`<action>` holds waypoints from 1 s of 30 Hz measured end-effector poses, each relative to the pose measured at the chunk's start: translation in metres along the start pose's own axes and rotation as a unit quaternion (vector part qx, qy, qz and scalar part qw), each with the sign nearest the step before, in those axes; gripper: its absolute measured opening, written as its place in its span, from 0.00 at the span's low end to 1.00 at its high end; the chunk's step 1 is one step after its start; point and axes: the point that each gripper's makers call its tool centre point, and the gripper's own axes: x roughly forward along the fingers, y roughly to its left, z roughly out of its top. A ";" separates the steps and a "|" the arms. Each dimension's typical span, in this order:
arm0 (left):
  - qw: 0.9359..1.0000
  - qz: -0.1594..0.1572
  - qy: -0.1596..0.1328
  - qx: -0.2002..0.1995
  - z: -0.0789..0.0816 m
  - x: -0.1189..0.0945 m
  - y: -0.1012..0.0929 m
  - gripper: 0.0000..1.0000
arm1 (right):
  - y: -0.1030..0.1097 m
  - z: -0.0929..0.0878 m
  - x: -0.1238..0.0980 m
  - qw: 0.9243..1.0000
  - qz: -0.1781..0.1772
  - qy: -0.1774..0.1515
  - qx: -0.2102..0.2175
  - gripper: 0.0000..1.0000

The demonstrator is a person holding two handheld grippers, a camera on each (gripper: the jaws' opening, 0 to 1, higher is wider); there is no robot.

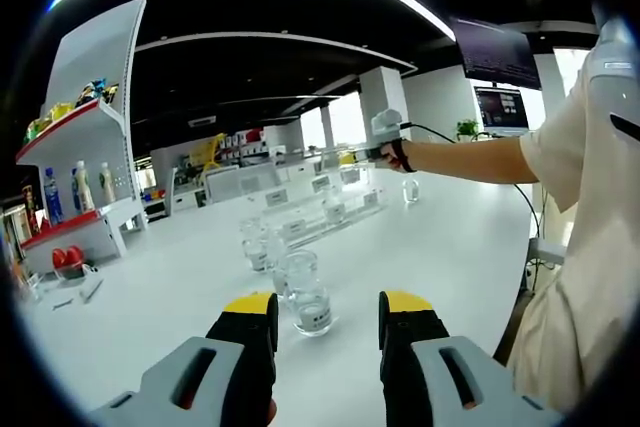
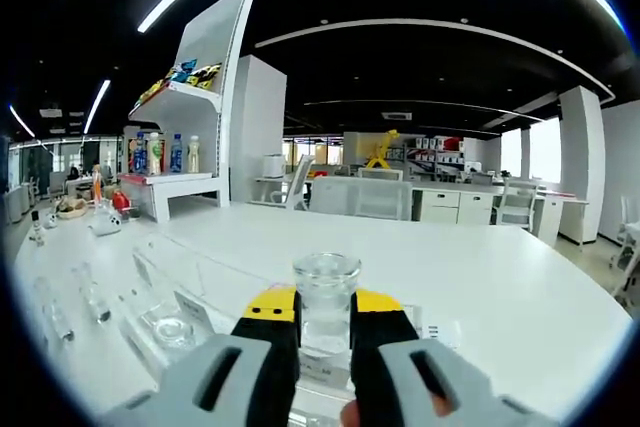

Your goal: Identify the label on the chemical reagent bottle, grasp the chemical reagent bottle, and place it in the designated position on the reagent rack

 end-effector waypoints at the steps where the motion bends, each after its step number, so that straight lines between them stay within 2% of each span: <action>1: 1.000 0.000 0.000 0.000 0.000 0.000 0.000 0.41 | 0.000 0.000 0.000 1.000 0.000 0.000 0.000 0.18; 14: 1.000 -0.001 0.001 0.000 0.000 0.001 -0.001 0.41 | 0.000 -0.001 0.001 1.000 0.003 0.003 0.007 0.18; 25: 1.000 -0.001 -0.001 0.000 0.001 0.001 -0.001 0.41 | 0.001 -0.011 0.003 1.000 0.003 0.030 0.000 0.18; 30: 1.000 -0.001 -0.001 0.001 0.001 0.000 -0.001 0.41 | 0.001 -0.012 0.003 1.000 0.001 0.031 0.001 0.18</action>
